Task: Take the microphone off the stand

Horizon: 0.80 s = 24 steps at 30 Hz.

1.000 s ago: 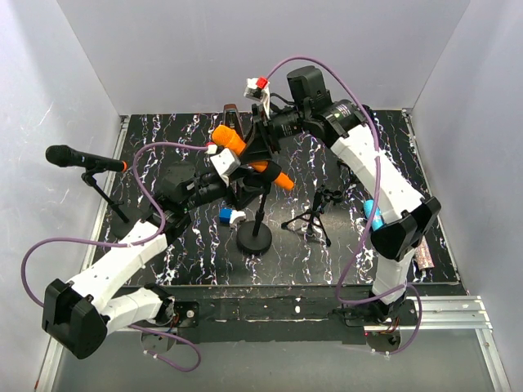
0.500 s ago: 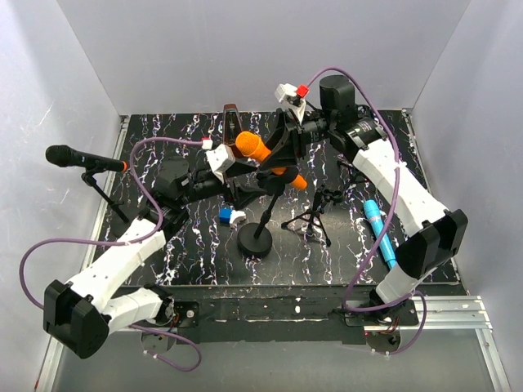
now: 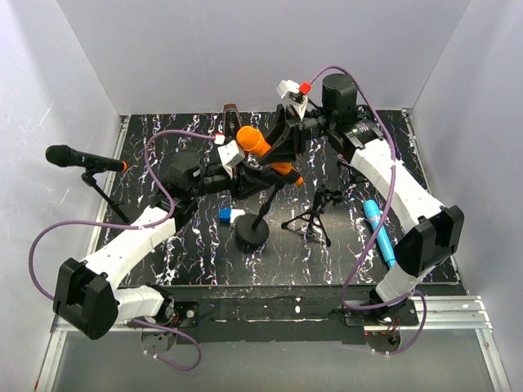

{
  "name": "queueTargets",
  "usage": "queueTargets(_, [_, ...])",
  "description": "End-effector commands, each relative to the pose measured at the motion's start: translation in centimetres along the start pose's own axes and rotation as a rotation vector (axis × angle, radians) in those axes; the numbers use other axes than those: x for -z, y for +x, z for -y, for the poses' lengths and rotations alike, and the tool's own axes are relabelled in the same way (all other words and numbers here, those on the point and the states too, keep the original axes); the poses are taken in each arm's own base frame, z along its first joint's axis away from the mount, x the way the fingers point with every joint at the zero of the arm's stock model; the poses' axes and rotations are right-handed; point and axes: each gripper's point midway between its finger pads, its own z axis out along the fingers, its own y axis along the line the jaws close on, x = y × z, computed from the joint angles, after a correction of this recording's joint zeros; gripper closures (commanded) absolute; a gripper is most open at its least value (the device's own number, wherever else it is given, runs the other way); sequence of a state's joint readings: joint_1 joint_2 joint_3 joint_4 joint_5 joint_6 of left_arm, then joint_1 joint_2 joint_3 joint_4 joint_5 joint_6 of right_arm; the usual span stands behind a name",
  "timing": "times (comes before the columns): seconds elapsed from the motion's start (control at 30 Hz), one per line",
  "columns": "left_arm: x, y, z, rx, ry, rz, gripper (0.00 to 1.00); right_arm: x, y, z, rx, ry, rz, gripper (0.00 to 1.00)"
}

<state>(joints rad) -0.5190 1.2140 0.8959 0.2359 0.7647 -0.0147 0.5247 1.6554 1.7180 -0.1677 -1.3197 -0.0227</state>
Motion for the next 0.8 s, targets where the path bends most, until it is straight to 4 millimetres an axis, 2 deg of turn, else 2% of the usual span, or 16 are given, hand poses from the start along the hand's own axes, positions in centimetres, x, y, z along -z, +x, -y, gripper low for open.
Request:
queueTargets(0.0, [0.0,-3.6,-0.8,-0.135,-0.023,0.065,0.96,-0.1,-0.9,-0.8,0.054,-0.013,0.016,0.99])
queueTargets(0.03, [0.1,-3.5,-0.7,-0.141,-0.017,0.060,1.00,-0.1,-0.9,-0.8,0.050,-0.010,0.017,0.99])
queueTargets(0.2, [0.3,-2.6,0.0,-0.133,0.011,0.035,1.00,-0.1,-1.1,-0.5,0.051,0.006,0.022,0.99])
queueTargets(0.3, [0.5,-2.0,-0.1,-0.118,-0.002,0.022,1.00,0.0,-4.0,-0.3,0.101,0.031,0.044,0.99])
queueTargets(0.43, [0.7,-1.3,-0.3,-0.101,-0.015,0.007,1.00,0.1,-9.8,-0.9,0.200,0.049,0.080,0.99])
queueTargets(0.5, [0.7,-1.0,-0.4,-0.092,-0.020,0.003,1.00,0.0,-12.1,-1.0,0.251,0.060,0.097,0.99])
queueTargets(0.6, [0.8,-0.5,-0.7,-0.082,-0.030,-0.006,1.00,-0.4,-14.3,-1.0,0.318,0.076,0.121,0.99])
queueTargets(0.7, [1.0,-0.4,-1.2,-0.066,-0.064,-0.015,0.98,-0.2,-15.5,-0.3,0.349,0.152,0.147,0.99])
queueTargets(0.77, [1.2,-1.0,-1.5,-0.059,-0.094,-0.011,0.53,0.9,-15.8,1.1,0.328,0.295,0.174,0.99])
